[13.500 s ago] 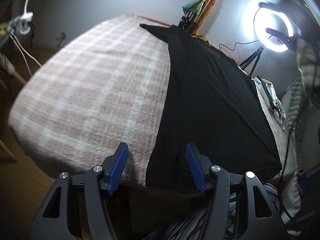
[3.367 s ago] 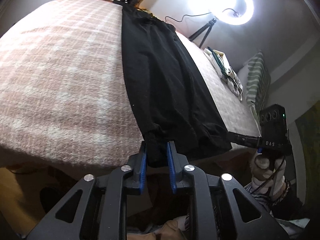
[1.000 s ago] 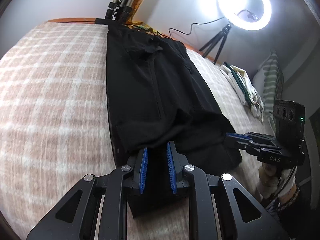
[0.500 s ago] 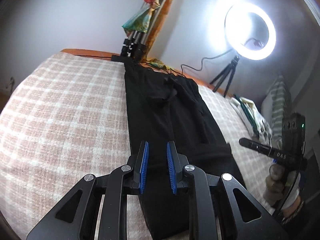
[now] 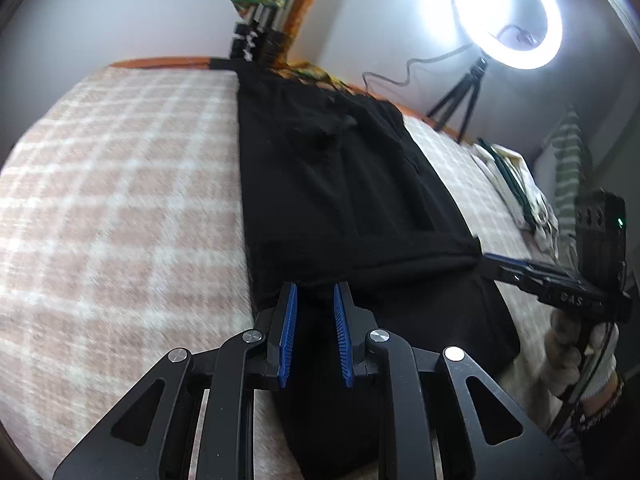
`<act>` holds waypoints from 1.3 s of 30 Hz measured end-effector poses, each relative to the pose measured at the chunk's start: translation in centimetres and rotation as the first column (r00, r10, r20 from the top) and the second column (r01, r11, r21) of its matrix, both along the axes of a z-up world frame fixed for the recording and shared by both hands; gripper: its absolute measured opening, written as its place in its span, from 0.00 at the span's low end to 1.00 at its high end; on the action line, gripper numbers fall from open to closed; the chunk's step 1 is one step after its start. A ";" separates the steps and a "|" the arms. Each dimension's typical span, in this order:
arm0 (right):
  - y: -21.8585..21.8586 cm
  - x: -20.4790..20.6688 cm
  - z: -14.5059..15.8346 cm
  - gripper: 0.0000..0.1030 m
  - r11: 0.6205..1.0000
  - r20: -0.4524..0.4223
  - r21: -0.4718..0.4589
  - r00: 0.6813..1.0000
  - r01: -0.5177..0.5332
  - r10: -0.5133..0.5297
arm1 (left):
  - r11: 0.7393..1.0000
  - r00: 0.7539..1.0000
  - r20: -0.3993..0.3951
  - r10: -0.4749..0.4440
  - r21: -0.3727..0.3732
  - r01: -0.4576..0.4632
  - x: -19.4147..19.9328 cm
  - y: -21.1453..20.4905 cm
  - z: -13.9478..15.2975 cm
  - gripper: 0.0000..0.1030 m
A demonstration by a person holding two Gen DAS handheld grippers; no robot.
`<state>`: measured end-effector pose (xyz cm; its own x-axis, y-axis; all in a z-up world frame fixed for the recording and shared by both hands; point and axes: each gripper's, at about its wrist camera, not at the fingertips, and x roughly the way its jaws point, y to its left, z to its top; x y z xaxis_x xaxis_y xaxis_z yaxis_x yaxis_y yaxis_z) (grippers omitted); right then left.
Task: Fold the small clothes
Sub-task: 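Open both tools to release the folded hem, then grasp the folded shirt near the collar with both tools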
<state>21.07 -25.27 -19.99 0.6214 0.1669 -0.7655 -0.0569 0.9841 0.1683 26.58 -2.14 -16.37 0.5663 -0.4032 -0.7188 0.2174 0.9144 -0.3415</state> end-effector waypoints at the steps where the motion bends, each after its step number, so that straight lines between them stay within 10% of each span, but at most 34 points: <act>1: -0.1 -0.2 0.4 0.27 1.000 0.014 -0.015 1.000 0.007 -0.007 | 1.000 1.000 0.012 0.011 0.004 -0.011 0.2 0.2 0.4 0.21; 11: -2.1 0.6 4.1 0.65 0.996 0.161 -0.067 0.986 0.053 -0.042 | 1.000 0.999 0.044 0.021 -0.019 -0.021 5.6 2.4 2.9 0.52; 39: -12.9 24.6 2.0 0.60 0.973 0.043 0.228 0.998 0.032 -0.043 | 0.971 0.997 -0.036 0.065 -0.227 -0.071 25.8 3.9 -1.3 0.52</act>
